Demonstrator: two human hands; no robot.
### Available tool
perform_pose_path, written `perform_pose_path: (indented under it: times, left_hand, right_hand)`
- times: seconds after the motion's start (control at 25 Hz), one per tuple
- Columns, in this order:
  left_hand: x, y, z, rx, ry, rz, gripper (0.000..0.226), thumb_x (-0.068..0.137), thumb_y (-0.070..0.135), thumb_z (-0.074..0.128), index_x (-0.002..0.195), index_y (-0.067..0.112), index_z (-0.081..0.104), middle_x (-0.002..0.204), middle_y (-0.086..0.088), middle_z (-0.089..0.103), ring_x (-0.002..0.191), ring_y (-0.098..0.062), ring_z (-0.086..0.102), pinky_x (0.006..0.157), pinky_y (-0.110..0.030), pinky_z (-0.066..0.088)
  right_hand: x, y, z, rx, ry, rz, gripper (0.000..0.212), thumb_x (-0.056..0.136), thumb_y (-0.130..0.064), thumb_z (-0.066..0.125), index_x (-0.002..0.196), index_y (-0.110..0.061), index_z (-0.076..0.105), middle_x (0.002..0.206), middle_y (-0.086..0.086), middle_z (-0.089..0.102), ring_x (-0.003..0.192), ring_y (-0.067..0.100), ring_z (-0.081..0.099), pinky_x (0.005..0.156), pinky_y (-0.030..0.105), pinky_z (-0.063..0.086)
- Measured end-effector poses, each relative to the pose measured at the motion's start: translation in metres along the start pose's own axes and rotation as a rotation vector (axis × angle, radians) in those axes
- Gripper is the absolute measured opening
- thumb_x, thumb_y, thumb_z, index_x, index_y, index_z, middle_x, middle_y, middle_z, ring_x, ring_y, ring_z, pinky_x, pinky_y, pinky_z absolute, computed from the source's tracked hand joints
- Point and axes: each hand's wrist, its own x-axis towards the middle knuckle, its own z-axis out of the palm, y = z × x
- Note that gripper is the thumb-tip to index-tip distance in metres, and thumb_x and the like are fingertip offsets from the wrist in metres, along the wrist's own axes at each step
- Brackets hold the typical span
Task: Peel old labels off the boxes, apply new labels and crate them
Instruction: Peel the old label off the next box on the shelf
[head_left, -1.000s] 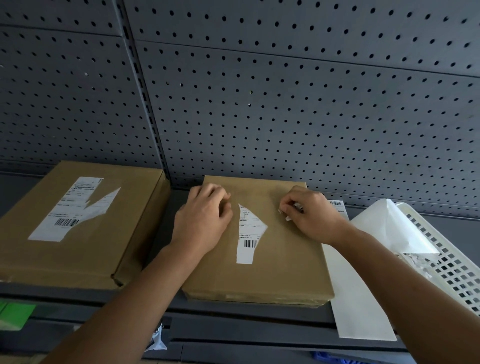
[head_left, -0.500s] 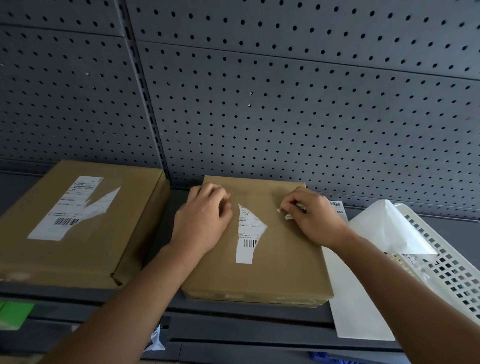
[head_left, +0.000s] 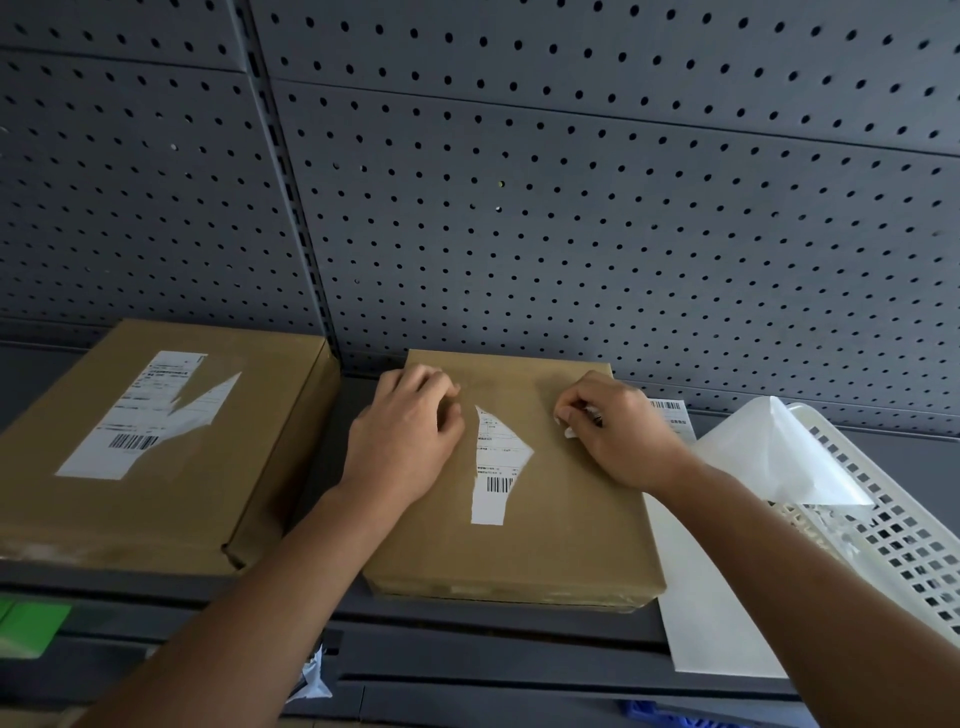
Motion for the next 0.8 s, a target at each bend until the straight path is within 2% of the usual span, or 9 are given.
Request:
perform_pose_path:
  times: [0.08, 0.32, 0.52, 0.68, 0.8]
  left_hand:
    - [0.0, 0.0, 0.0, 0.001, -0.008, -0.008, 0.02, 0.098, 0.039, 0.051, 0.113, 0.029, 0.058, 0.121, 0.019, 0.05, 0.117, -0.008, 0.042, 0.067, -0.032, 0.044]
    - [0.0, 0.001, 0.0, 0.0, -0.003, -0.006, 0.02, 0.098, 0.04, 0.05, 0.113, 0.03, 0.058, 0.12, 0.019, 0.05, 0.116, -0.007, 0.042, 0.067, -0.031, 0.044]
    - [0.0, 0.002, -0.002, -0.006, -0.004, -0.005, 0.022, 0.099, 0.04, 0.05, 0.115, 0.03, 0.059, 0.123, 0.017, 0.051, 0.117, -0.006, 0.042, 0.069, -0.03, 0.043]
    - [-0.001, 0.003, -0.001, 0.004, -0.011, -0.015, 0.022, 0.099, 0.039, 0.05, 0.116, 0.03, 0.059, 0.124, 0.016, 0.051, 0.117, -0.007, 0.041, 0.07, -0.03, 0.043]
    - [-0.001, 0.003, -0.001, 0.006, -0.015, -0.014, 0.021, 0.099, 0.038, 0.05, 0.116, 0.029, 0.06, 0.123, 0.016, 0.052, 0.116, -0.008, 0.042, 0.07, -0.031, 0.046]
  right_hand:
    - [0.001, 0.002, -0.001, -0.023, -0.03, -0.009, 0.015, 0.089, 0.002, 0.061, 0.081, -0.01, 0.068, 0.087, -0.004, 0.062, 0.079, 0.007, 0.06, 0.072, 0.013, 0.047]
    - [0.003, -0.001, -0.013, -0.02, -0.018, 0.016, 0.007, 0.082, -0.007, 0.074, 0.081, -0.012, 0.07, 0.084, -0.006, 0.067, 0.083, 0.002, 0.06, 0.074, 0.005, 0.043]
    - [0.016, -0.005, -0.021, -0.157, -0.164, 0.068, 0.007, 0.083, -0.018, 0.075, 0.077, -0.018, 0.072, 0.083, -0.01, 0.068, 0.082, 0.003, 0.062, 0.073, 0.012, 0.047]
    - [0.02, -0.009, -0.021, -0.169, -0.192, 0.124, 0.006, 0.085, -0.017, 0.073, 0.079, -0.018, 0.072, 0.082, -0.014, 0.068, 0.083, 0.0, 0.062, 0.068, 0.004, 0.044]
    - [0.019, -0.011, -0.02, -0.128, -0.174, 0.136, 0.009, 0.085, -0.013, 0.072, 0.077, -0.017, 0.071, 0.077, -0.014, 0.069, 0.078, -0.002, 0.062, 0.068, 0.004, 0.045]
